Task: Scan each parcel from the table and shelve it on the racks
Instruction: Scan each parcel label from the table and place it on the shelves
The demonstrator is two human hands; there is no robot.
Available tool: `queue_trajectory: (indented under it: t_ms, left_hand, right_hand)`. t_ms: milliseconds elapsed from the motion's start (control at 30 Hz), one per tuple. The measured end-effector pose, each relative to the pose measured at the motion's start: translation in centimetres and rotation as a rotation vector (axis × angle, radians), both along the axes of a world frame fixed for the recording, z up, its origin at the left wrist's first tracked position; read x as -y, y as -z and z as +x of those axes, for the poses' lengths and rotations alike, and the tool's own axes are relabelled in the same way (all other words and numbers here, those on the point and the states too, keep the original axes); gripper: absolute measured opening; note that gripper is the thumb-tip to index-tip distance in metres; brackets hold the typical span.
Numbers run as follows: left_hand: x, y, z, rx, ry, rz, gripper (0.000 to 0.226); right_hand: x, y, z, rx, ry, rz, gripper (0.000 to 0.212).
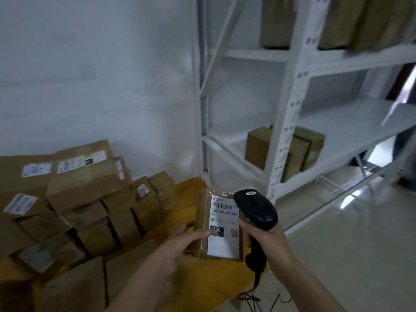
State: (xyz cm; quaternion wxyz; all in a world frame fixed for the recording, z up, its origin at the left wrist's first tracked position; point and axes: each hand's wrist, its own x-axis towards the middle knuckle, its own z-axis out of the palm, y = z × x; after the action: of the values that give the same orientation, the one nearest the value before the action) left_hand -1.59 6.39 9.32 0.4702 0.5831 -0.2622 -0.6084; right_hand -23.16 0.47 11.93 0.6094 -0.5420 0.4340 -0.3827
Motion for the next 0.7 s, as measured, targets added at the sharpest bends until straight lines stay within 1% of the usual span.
queue_trajectory:
  t_ms: [33,100,167,267,400,500,567,667,700]
  left_hand:
    - [0.7,-0.9,-1.8,0.019,0.033,-0.018,0.089]
    - [2.1,-2.6,-5.4,0.073,0.096,-0.059,0.104]
    - [3.1,-4.5,-8.7,0.105,0.118,-0.113,0.109]
    - [4.5,-7.4,-13.1,0.149,0.145,-0.210,0.104]
    - [6.7,-10.8,-18.0,0.194,0.137,-0.322,0.101]
    - [8.6,-13.5,-21.5,0.192,0.106,-0.367,0.101]
    - [10.0,-15.3,-23.9,0.178,0.087,-0.391,0.093]
    - [12.2,-18.2,-27.3,0.130,0.106,-0.408,0.069]
    - [12.9,-19.1,-28.3,0.105,0.122,-0.405,0.066]
  right_hand:
    - [0.5,-0.4,-1.8,0.010,0.039,-0.019,0.017]
    - [1.5,-1.0,-5.4,0.045,0.119,-0.047,0.013]
    - [2.5,-1.7,-8.7,0.086,0.194,-0.067,0.016]
    - [3.9,-3.1,-13.3,0.147,0.257,-0.095,0.022]
    - [5.3,-5.4,-18.4,0.195,0.267,-0.126,0.014]
    - [5.7,-7.6,-21.9,0.235,0.274,-0.118,0.024]
    - [6.1,-8.9,-23.9,0.278,0.293,-0.129,0.039]
    - [7.1,-10.7,-26.5,0.346,0.312,-0.178,0.044]
    - [7.5,-11.3,-27.2,0.376,0.312,-0.196,0.048]
